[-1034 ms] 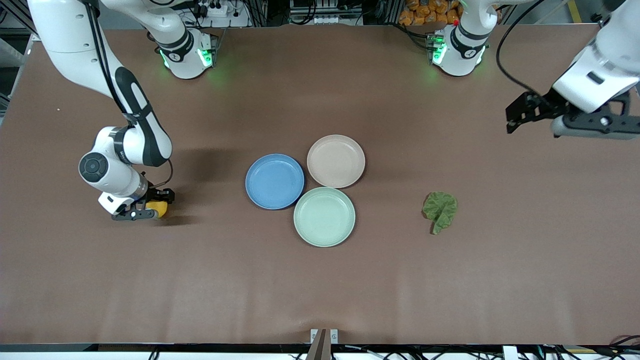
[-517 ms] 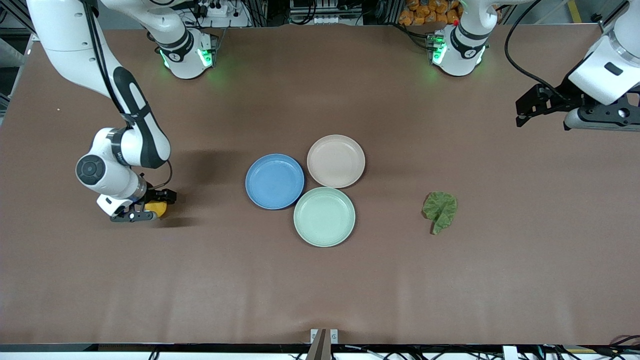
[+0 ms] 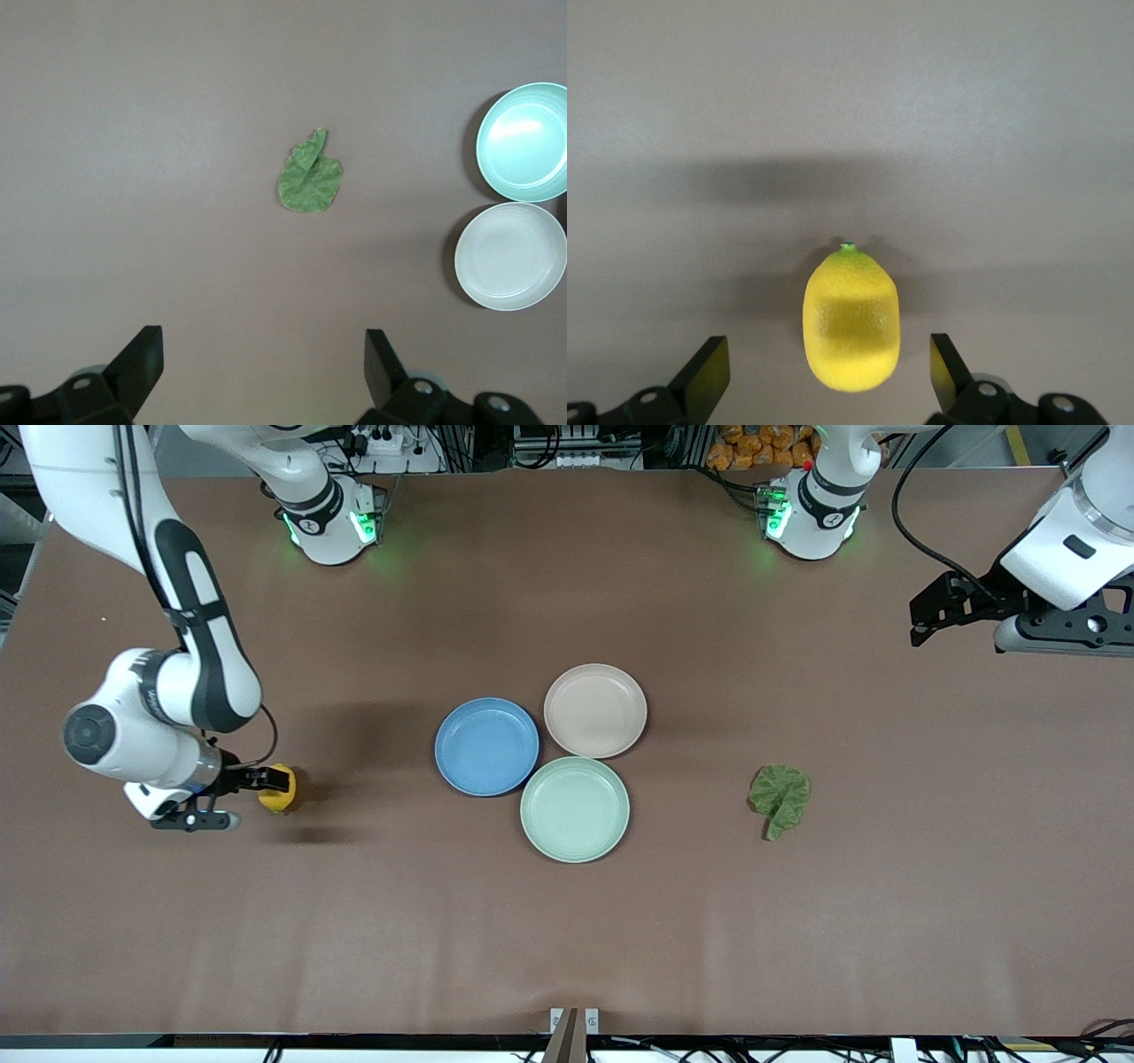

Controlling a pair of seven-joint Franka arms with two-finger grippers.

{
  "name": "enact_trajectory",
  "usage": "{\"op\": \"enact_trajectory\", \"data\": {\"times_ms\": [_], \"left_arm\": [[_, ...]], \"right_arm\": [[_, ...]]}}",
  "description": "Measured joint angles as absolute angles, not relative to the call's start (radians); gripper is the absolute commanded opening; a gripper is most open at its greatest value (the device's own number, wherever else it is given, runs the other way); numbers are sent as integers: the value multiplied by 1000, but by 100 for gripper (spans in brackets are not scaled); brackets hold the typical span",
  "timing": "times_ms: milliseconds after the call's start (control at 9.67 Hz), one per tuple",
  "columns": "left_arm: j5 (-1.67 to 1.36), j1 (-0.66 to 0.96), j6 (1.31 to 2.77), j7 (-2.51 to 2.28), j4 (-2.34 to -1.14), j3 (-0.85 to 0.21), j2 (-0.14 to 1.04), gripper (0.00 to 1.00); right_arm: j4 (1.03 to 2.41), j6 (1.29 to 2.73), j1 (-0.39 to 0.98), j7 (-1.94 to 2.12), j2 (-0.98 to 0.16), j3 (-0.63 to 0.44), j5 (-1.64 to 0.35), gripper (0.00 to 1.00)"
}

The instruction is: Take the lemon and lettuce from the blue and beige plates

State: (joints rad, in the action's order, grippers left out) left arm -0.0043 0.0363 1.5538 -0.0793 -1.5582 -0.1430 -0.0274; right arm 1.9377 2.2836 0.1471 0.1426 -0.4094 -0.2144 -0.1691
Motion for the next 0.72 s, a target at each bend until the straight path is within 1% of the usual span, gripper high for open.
{"op": "enact_trajectory", "data": {"times_ms": [103, 517, 724], "left_arm": [[-4, 36, 1550, -79, -1553, -143, -27, 100], [-4, 37, 1530, -79, -1539, -143, -28, 100], [-4, 37, 1529, -79, -1539, -144, -28, 100]], "right_arm": [[1936, 2265, 135, 143, -380, -211, -169, 100], [1919, 2129, 47, 140, -273, -132, -131, 100], [1849, 1968, 5, 97, -229, -81, -100, 100]]}}
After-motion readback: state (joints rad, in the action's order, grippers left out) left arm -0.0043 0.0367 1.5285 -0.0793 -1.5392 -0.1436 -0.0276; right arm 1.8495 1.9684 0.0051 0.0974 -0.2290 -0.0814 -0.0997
